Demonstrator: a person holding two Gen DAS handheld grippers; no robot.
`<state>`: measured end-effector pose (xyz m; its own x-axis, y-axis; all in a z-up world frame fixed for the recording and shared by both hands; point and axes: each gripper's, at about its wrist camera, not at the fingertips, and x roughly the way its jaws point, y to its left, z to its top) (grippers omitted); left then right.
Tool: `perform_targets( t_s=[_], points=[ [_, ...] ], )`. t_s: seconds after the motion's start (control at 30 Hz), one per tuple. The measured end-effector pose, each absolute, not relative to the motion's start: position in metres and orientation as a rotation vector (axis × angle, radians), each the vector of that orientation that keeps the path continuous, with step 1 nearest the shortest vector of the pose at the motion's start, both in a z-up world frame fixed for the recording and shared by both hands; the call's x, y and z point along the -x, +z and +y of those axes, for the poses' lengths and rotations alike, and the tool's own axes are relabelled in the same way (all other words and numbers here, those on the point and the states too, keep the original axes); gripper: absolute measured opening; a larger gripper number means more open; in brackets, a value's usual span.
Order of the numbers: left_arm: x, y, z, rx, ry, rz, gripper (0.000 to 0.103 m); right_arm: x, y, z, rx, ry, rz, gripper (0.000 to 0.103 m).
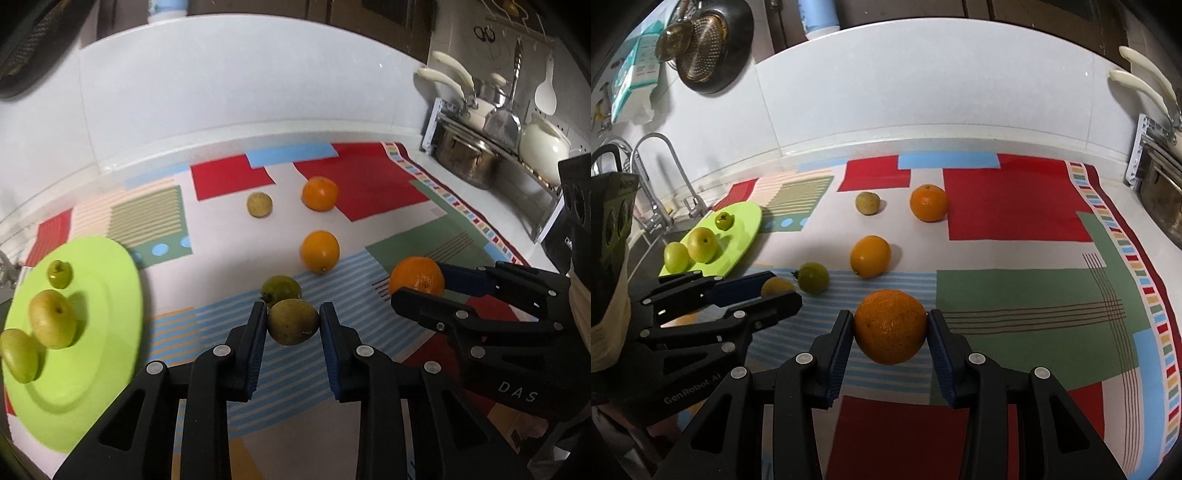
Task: Organize fruits
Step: 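Carry the orange and the pear toward the green plate with both tools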
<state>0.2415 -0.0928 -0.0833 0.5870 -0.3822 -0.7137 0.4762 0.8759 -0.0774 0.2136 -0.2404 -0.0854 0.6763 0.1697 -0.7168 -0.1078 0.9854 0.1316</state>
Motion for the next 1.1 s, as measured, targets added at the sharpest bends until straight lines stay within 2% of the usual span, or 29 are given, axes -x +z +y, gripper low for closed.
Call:
perform_targets(
  t_s=[0.73, 1.1],
  points=[
    [-0.187, -0.029, -0.012, -0.046, -0.298, 0.67, 0.029, -0.187, -0.028, -0.176, -0.024, 0.303, 0.652, 0.042],
    [-0.184, -0.024, 0.045, -0.025, -0.168, 0.661, 0.029, -0.201, -0.018, -0.112, 0.001, 0.443, 0.609, 0.042]
  ],
)
